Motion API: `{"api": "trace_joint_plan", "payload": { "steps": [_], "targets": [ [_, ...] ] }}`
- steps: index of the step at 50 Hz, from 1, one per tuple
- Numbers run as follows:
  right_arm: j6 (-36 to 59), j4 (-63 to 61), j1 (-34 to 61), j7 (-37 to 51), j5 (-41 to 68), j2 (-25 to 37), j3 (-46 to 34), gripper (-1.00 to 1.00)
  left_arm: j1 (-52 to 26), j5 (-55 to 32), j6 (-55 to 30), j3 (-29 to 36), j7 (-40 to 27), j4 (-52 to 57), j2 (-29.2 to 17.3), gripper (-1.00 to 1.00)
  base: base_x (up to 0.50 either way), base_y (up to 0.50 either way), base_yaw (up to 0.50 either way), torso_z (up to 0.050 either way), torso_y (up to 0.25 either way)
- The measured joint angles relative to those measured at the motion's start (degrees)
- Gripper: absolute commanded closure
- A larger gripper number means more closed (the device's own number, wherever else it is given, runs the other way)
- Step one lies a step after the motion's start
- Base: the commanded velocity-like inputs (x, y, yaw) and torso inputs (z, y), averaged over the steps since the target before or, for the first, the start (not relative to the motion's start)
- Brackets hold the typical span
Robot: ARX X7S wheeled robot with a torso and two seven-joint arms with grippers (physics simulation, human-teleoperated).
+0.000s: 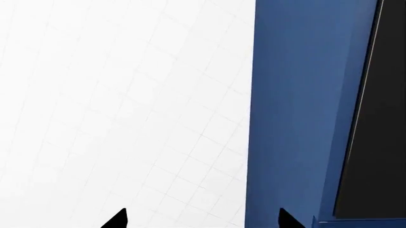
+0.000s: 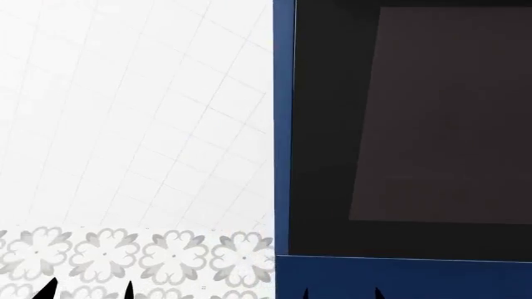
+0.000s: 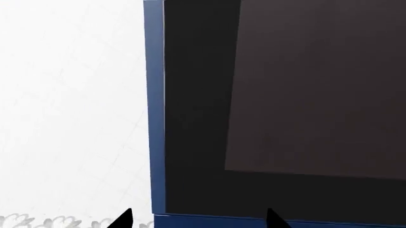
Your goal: Close the microwave door
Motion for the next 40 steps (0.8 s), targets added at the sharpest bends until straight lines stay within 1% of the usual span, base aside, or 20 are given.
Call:
{"api": "trace_joint_plan", "payload": {
  "steps": [8, 14, 17, 20, 24, 28, 30, 31, 33, 36, 40],
  "targets": [
    [0.86, 0.18, 0.38, 1.08, -0.42, 0.00, -0.05, -1.00, -0.13, -0.09, 0.01, 0.22, -0.18, -0.06, -0.09, -1.00, 0.00, 0.00, 0.00, 0.000, 0.000],
    [-1.55, -2.91, -0.76, 1.73, -1.90, 0.56, -0.36, -1.00, -0.19, -0.18, -0.05, 0.35, -0.35, -0.01, -0.18, -1.00, 0.00, 0.00, 0.00, 0.000, 0.000],
    [-0.75, -7.76, -1.72, 2.40, -3.55, 1.39, -0.53, -1.00, -0.21, -0.20, -0.06, 0.40, -0.49, 0.00, -0.23, -1.00, 0.00, 0.00, 0.00, 0.000, 0.000],
    [2.15, -14.73, -1.78, 2.73, -5.27, 2.44, -0.60, -1.00, -0.21, -0.16, -0.08, 0.49, -0.64, 0.03, -0.28, -1.00, 0.00, 0.00, 0.00, 0.000, 0.000],
    [8.63, -25.79, 0.30, 2.46, -6.94, 3.60, -0.46, -1.00, -0.22, -0.07, -0.12, 0.62, -0.86, 0.09, -0.35, -1.00, 0.00, 0.00, 0.00, 0.000, 0.000],
    [17.71, -36.43, 4.44, 1.85, -7.44, 3.94, -0.31, -1.00, -0.22, -0.08, -0.12, 0.72, -1.02, 0.11, -0.43, -1.00, 0.00, 0.00, 0.00, 0.000, 0.000],
    [21.53, -40.74, 7.55, 2.69, -6.66, 4.88, -0.85, -1.00, -0.22, -0.11, -0.11, 0.77, -1.09, 0.13, -0.46, -1.00, 0.00, 0.00, 0.00, 0.000, 0.000],
    [22.93, -42.57, 9.97, 4.26, -5.15, 6.42, -2.00, -1.00, -0.22, -0.13, -0.10, 0.79, -1.12, 0.13, -0.48, -1.00, 0.00, 0.00, 0.00, 0.000, 0.000],
    [23.44, -45.72, 16.54, 9.35, -0.17, 11.45, -6.36, -1.00, -0.22, -0.20, -0.08, 0.82, -1.17, 0.12, -0.51, -1.00, 0.00, 0.00, 0.00, 0.000, 0.000],
    [19.83, -49.45, 29.93, 20.95, 8.43, 20.32, -17.13, -1.00, -0.23, -0.35, -0.02, 0.86, -1.22, 0.07, -0.55, -1.00, 0.00, 0.00, 0.00, 0.000, 0.000],
    [13.09, -53.05, 52.68, 38.50, 16.77, 29.12, -37.09, -1.00, -0.27, -0.64, 0.12, 0.88, -1.19, -0.05, -0.59, -1.00, 0.00, 0.00, 0.00, 0.000, 0.000]
  ]
}}
